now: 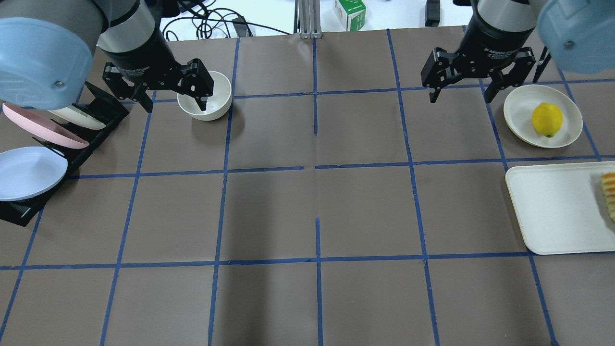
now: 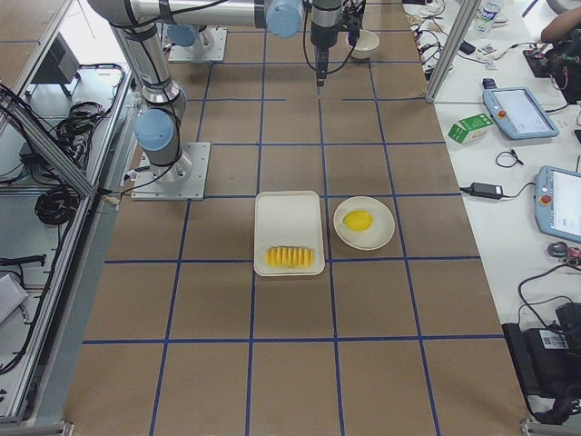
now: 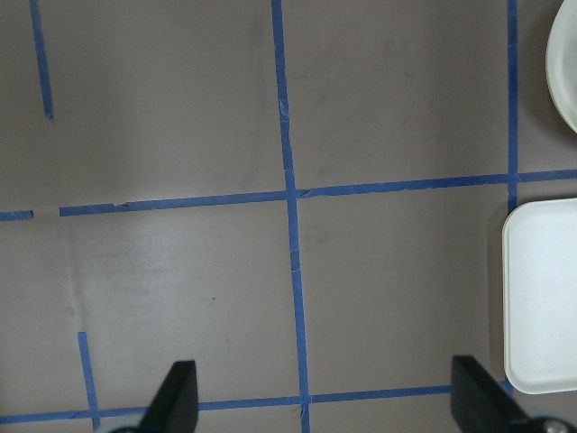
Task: Place bowl and put lemon in it
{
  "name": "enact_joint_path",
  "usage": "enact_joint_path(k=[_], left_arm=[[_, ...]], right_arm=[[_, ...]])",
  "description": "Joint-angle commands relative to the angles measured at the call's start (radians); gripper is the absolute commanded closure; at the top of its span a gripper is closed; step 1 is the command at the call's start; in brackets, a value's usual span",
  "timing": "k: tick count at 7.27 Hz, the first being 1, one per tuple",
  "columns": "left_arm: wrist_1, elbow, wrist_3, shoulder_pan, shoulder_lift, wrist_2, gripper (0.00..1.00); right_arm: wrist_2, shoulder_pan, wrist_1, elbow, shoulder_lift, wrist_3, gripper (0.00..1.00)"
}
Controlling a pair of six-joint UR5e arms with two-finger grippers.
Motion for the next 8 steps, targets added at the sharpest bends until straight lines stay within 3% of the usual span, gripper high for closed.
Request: enact_joint_path(k=[1,4,6,8], left_arm=[[0.000,0.001,0.004,0.002,-0.008,-0.008,0.00],[0.011,0.028,0.024,0.048,-0.058,-0.017,0.00],[0.040,0.102,0.061,0.079,-0.170,-0.057,0.00],[0.159,0.180,0.116,0.090,-0.331,-0.057,0.00]], right_arm=[[0.000,0.000,-0.002,0.003,-0.002,0.000,0.00],[0.000,-0.001,0.004,0.003,0.004,-0.001,0.00],[0.000,-0.003,0.004,0.005,0.007,-0.001,0.00],[0.000,-0.003,0.004,0.005,0.011,-0.001,0.00]])
